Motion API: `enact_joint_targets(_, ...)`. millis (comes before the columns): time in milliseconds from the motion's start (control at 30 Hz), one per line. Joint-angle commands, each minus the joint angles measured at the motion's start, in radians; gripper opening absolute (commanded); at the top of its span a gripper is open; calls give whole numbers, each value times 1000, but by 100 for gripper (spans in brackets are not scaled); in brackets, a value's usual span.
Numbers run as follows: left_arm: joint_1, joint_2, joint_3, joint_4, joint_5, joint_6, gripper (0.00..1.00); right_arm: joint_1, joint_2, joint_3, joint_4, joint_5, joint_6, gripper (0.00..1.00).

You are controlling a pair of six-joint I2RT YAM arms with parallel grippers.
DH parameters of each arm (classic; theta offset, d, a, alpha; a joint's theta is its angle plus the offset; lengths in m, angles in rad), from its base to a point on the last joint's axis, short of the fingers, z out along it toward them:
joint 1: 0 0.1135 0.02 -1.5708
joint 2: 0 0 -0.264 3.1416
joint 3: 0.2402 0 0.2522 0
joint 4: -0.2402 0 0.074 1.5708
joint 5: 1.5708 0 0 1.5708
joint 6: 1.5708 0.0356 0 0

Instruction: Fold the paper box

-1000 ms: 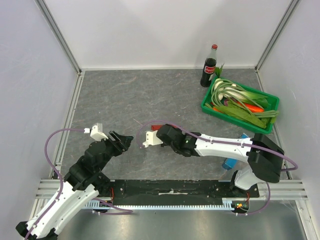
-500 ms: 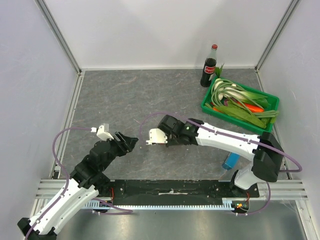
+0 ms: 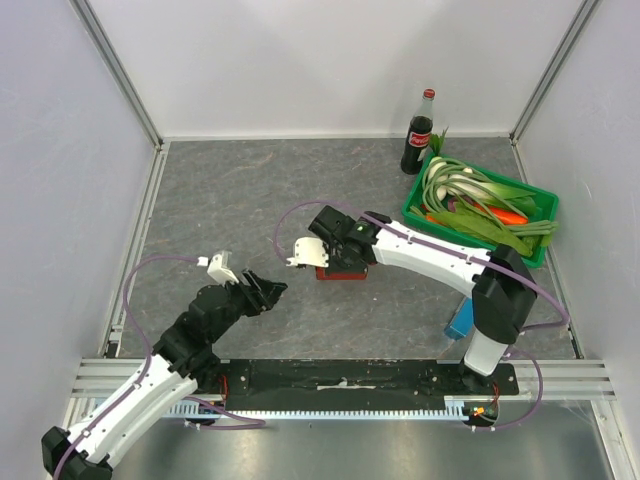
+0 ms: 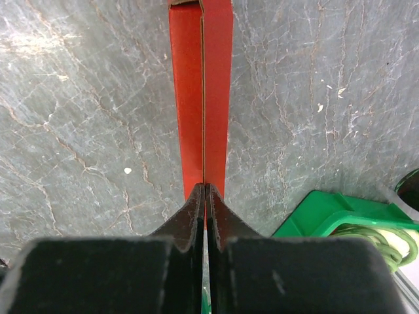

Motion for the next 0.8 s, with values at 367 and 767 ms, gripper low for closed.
enact_joint_targets(367,5,264,-31,422,89,158,66,-36,40,23,55,11,7,10)
enact_joint_targets(767,5,436,47,531,58,279,69,-45,-56,-12,161,76,59,34)
